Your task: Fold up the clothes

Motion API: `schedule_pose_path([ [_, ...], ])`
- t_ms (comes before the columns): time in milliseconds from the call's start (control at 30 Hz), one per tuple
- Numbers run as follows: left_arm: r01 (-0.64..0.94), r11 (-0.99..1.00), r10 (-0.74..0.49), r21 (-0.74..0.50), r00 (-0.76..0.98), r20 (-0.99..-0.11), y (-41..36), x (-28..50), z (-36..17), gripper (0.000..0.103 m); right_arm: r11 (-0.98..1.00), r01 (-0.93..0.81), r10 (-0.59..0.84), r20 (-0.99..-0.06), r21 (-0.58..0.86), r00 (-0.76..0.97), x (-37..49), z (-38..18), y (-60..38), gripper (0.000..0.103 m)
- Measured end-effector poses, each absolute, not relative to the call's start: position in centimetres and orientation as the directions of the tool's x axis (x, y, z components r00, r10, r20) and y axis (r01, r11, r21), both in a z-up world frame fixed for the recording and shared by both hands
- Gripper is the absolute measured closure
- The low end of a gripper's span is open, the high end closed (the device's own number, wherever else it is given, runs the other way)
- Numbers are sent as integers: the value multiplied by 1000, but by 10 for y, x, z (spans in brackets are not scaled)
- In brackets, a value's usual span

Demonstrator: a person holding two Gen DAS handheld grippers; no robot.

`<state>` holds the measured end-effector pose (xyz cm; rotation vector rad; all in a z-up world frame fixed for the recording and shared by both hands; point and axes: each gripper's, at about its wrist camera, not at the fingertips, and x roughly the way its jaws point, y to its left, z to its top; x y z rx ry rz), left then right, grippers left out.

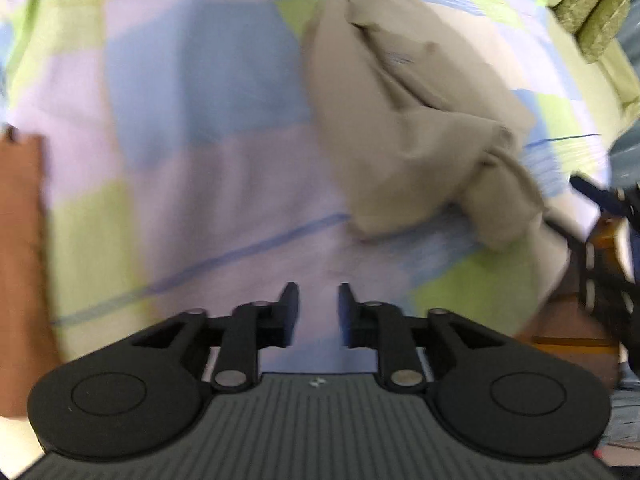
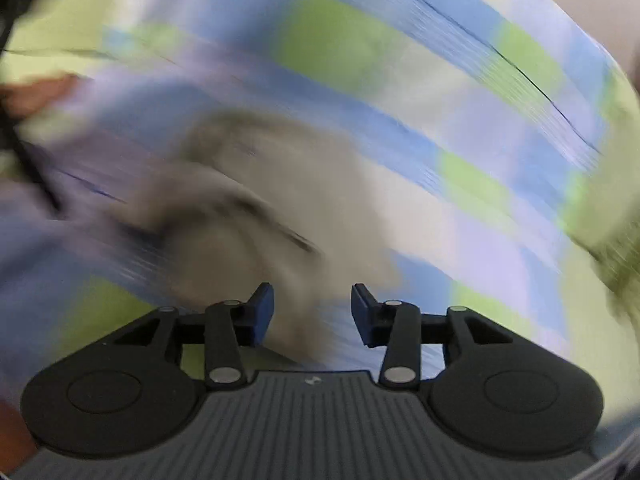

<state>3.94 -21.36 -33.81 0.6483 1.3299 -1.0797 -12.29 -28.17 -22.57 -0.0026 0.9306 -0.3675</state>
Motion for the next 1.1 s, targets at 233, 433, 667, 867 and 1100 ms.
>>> schedule_pose_path([
  [233, 862, 454, -270, -226, -108, -957, -228, 67, -339, 65, 863, -150, -304, -734, -482, 607, -60, -289, -211, 59],
  [433, 838, 471, -299, -276, -142, -944, -232, 68, -355, 65, 873, -164, -287, -755, -459, 589, -33, -311, -237, 103],
  [667, 794, 485, -378, -366, -186, -907, -254, 80, -346, 47, 966, -117, -115, -790, -229, 602, -79, -257, -235, 102],
  [867, 804, 419, -360, -422, -279, -890, -295, 61, -367, 45, 993, -79, -24, -804, -89, 595, -116, -228, -220, 102],
  [1100, 825, 396, -339, -402, -276, -899, -318, 59, -381, 86, 998, 37, -64, -805, -52, 589, -131, -220, -229, 102],
])
